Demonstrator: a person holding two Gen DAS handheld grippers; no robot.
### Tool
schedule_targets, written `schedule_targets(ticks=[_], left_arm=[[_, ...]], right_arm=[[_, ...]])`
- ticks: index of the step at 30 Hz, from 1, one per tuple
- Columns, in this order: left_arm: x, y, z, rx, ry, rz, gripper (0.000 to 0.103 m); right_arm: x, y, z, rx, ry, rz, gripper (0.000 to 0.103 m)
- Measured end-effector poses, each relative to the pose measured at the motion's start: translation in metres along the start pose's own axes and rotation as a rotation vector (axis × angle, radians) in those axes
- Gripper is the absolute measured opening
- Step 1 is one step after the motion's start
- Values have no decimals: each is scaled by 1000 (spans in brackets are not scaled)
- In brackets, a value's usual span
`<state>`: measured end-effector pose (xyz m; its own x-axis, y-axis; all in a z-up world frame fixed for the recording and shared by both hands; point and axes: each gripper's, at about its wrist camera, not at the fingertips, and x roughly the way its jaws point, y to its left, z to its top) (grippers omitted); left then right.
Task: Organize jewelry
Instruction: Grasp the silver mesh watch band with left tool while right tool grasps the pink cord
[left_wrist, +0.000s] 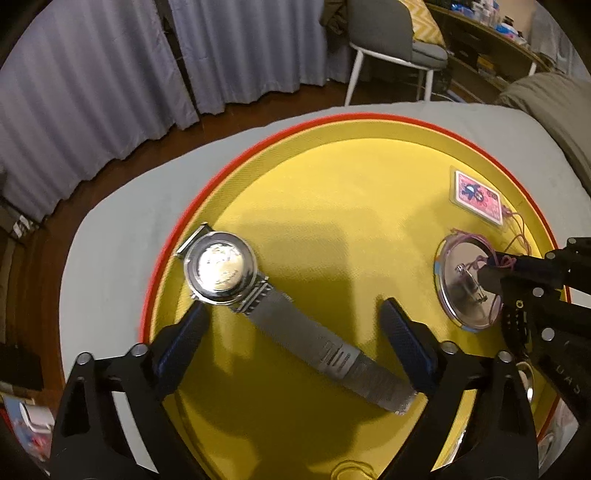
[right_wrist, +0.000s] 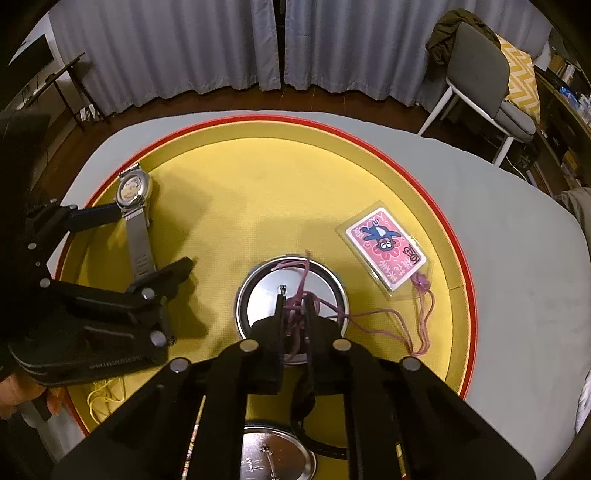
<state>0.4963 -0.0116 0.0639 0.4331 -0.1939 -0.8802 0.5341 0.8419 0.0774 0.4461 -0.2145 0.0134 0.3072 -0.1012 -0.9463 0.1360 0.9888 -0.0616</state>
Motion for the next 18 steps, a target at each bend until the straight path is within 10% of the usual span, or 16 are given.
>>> schedule_targets(ticks=[5,18], left_arm=[[-6,10,0,-36,-26,12,54],[-11,44,-1,-12,-40,-115,21]], right_arm=[[-3,-2,0,12,-8,7,10],[-13,-5,-1,40,-40,25,10]])
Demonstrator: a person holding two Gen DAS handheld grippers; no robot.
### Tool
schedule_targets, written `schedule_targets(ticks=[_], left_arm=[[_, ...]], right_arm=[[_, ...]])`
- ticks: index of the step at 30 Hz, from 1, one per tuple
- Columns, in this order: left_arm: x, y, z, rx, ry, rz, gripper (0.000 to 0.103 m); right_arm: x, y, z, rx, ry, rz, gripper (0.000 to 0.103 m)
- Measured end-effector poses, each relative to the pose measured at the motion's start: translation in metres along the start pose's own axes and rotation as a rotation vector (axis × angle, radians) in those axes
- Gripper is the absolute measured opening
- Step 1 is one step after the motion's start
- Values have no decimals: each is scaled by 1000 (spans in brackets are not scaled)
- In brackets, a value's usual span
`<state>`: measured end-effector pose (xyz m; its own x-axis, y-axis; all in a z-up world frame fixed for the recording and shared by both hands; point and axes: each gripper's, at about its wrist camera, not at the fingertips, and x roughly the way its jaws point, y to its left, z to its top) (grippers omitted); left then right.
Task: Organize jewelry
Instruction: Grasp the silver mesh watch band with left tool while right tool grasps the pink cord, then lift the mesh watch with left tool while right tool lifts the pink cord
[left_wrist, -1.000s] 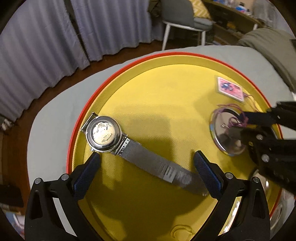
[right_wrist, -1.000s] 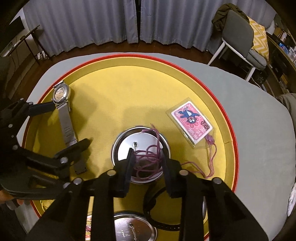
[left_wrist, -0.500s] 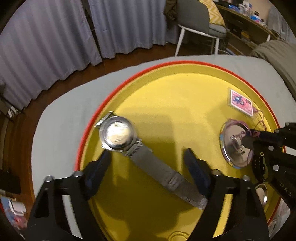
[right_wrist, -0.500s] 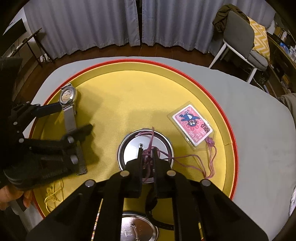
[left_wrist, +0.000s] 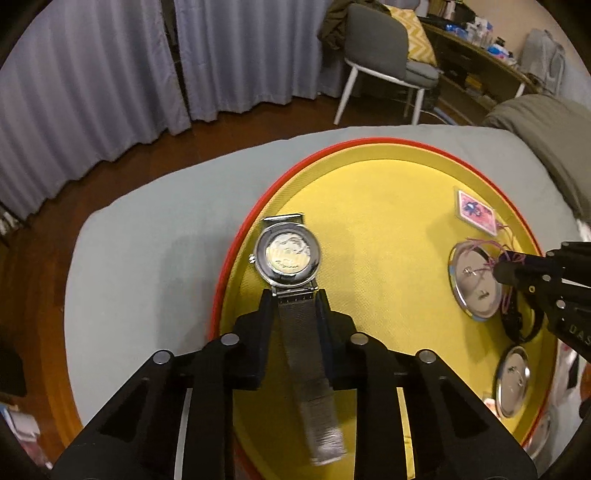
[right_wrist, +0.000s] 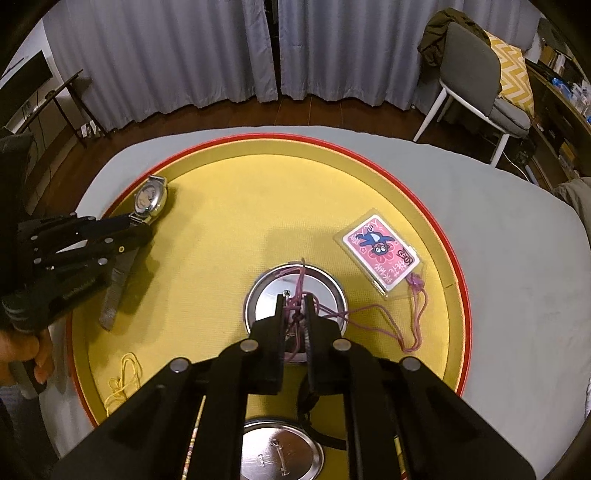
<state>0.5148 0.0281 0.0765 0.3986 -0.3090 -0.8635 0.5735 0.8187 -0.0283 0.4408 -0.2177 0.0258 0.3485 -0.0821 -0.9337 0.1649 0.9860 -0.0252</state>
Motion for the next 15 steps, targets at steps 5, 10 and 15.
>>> schedule_targets(ticks=[5,10,15], left_arm=[[-3,5,-4,9,-7,-42,18],[-6,3,-8,15,-14,-75,18],[-16,1,-10,17,-47,-115,18]], right_arm=[[-7,-2,1,10,-18,9,10],[-13,-3,0,17,-35,14,10],[-19,-4,-1,23,-48,20,10]])
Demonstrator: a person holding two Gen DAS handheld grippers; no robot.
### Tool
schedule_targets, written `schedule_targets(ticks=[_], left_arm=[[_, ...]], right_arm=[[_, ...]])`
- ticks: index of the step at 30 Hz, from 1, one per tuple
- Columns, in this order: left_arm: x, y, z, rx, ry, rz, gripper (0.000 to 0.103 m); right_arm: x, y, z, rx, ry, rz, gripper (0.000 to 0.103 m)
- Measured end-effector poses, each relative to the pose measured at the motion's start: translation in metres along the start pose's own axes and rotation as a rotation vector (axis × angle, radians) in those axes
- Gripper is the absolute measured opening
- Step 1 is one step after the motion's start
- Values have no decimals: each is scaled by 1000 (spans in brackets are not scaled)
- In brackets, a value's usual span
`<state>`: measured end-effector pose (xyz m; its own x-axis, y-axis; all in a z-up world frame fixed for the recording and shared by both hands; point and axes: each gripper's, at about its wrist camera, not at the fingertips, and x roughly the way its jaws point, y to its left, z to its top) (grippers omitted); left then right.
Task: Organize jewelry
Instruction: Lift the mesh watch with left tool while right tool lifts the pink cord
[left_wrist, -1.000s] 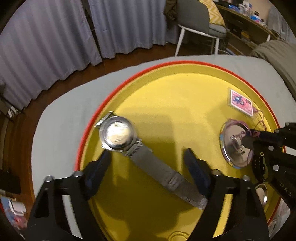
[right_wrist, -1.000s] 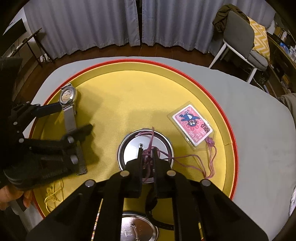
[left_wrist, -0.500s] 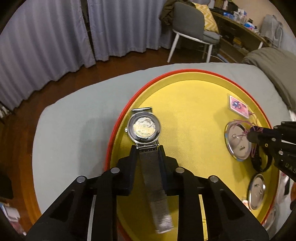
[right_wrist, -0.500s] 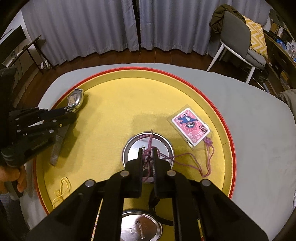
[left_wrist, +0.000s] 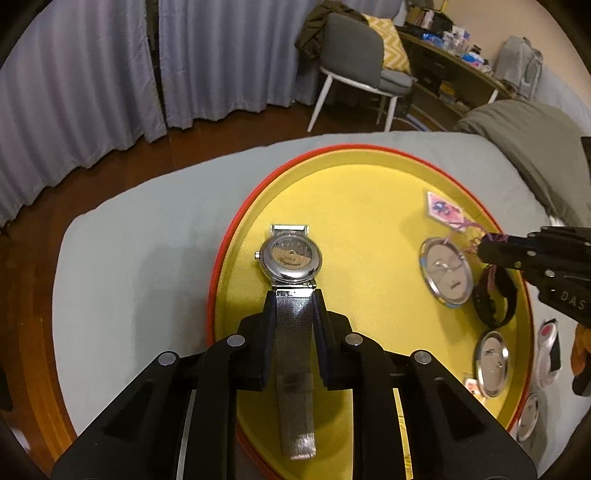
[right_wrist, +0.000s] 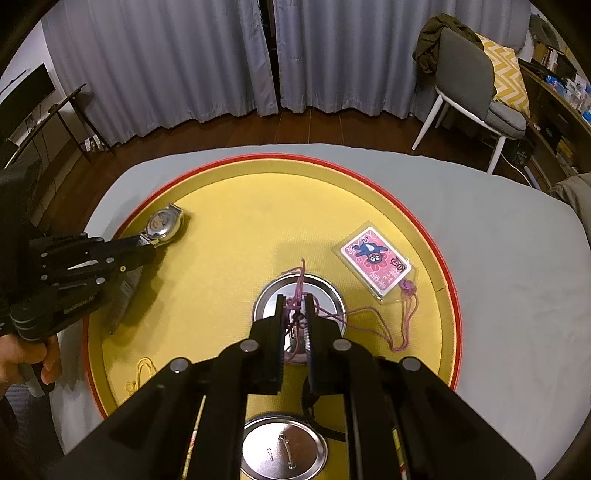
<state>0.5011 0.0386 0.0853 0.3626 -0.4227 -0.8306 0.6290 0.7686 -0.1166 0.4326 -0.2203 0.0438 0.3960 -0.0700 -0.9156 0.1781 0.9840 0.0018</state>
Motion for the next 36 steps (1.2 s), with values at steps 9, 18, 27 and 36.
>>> schedule_targets(ticks=[9,18,27,36], left_arm=[[-22,-11,8,40,-52,-33,18],[-45,-21,10,63,-89,-47,18],[-84,-40,15,103,-140,-61,18],[-134,-60,25,118,-182,-61,18]], right_arm=[[-16,-2,2,17,-34,8,10],[-38,-2,6,12,-76,11,10],[-69,0,10,7,-131,7,10],[-112,3,19,7,-198,2,10]])
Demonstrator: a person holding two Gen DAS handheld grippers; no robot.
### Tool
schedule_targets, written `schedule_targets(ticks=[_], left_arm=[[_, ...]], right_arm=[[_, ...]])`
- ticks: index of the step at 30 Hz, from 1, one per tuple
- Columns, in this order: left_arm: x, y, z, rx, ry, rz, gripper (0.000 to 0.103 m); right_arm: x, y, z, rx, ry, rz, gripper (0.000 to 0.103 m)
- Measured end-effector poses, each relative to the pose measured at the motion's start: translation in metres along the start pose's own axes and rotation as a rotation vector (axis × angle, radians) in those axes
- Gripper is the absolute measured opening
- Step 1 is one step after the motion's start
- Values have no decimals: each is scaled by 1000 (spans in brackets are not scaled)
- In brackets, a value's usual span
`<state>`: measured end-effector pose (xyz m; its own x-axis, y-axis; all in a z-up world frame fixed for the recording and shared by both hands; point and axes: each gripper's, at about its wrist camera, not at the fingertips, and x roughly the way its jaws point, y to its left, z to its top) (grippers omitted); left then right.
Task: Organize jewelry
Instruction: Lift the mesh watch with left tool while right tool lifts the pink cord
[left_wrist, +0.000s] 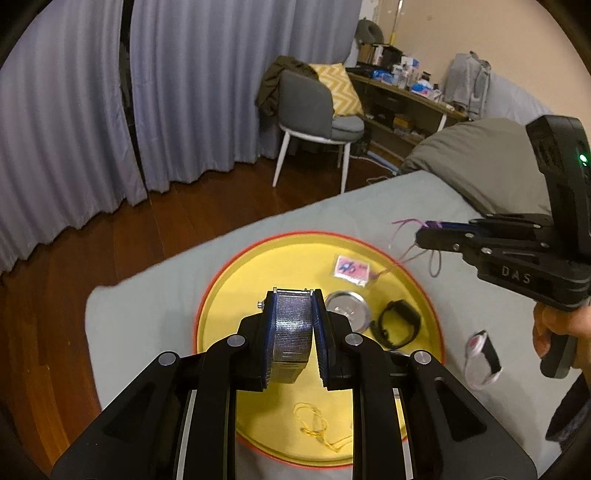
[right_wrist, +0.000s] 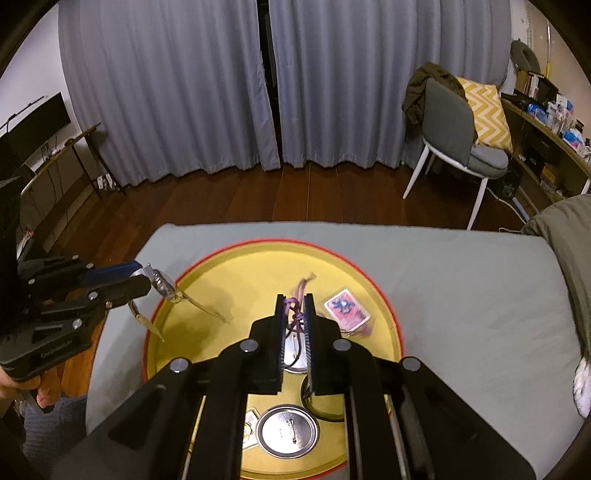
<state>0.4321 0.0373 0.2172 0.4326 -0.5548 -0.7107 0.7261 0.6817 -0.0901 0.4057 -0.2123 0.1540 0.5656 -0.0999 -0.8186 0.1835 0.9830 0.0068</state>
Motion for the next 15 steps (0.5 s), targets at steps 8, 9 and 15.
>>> schedule_targets(ticks=[8,9,15], left_arm=[[-41,-32,17,49,-15,4,18],[-49,-36,18,51,-19,-2,18],[-83,-64,25,73,-49,-30,18]], right_arm=[[-47,1,17,-6,-86,-1,10],[-53,1,18,-8,-97,-1,10],[-93,6,31,-29,-168,0,10]])
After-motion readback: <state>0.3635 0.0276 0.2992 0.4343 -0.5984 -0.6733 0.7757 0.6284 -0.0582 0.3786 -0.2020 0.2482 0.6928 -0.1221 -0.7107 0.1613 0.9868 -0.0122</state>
